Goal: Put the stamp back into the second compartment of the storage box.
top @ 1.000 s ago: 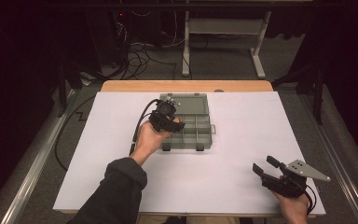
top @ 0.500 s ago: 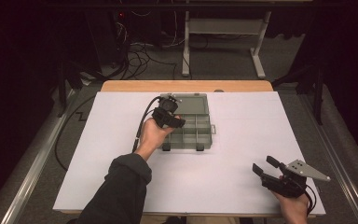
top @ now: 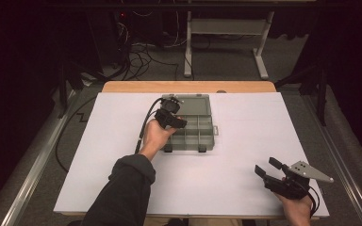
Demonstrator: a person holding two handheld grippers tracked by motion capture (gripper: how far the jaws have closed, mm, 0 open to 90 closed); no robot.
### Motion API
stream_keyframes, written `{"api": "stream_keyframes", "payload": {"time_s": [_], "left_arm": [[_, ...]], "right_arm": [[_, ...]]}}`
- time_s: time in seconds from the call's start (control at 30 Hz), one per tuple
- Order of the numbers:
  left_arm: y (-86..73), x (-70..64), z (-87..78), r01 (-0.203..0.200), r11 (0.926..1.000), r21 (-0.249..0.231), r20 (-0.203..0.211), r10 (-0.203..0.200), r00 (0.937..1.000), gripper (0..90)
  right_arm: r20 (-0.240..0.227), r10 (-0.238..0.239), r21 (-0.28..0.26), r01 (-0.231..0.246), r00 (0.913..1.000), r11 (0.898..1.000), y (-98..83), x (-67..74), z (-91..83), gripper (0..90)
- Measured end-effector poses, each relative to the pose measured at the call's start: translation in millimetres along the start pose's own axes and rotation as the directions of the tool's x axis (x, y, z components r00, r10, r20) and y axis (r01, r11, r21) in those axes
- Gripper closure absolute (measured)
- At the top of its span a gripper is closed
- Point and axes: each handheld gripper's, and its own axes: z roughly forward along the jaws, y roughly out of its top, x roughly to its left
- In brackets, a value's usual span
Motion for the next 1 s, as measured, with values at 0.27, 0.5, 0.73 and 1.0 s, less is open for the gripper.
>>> {"api": "stream_keyframes", "payload": {"time_s": [0.27,0.5,0.73,1.0], "left_arm": [[0.7,1.0,1.3,0.006,1.0000,0.008,-0.005,-0.006,1.0000,45.5],[-1.6,-1.1,-6.0,-0.006,1.0000,-0.004,-0.001,0.006,1.0000,42.7],[-6.4,-5.7,-16.2,-0.029,0.9993,-0.025,0.011,0.029,0.9995,42.0],[-14.7,-7.3,-27.2,-0.038,0.9975,-0.059,0.034,0.040,0.9986,42.0]], "right_arm": [[-0.003,0.000,0.004,0.000,1.0000,1.000,-0.1,0.0,0.4,31.7],[-0.003,0.003,0.001,-0.003,1.0000,1.000,-0.1,-0.3,0.1,31.6],[-0.003,0.002,0.002,-0.002,1.0000,1.000,-0.1,-0.2,0.0,31.6],[-0.002,0.001,0.004,-0.001,1.0000,1.000,-0.2,-0.1,0.3,31.6]]}}
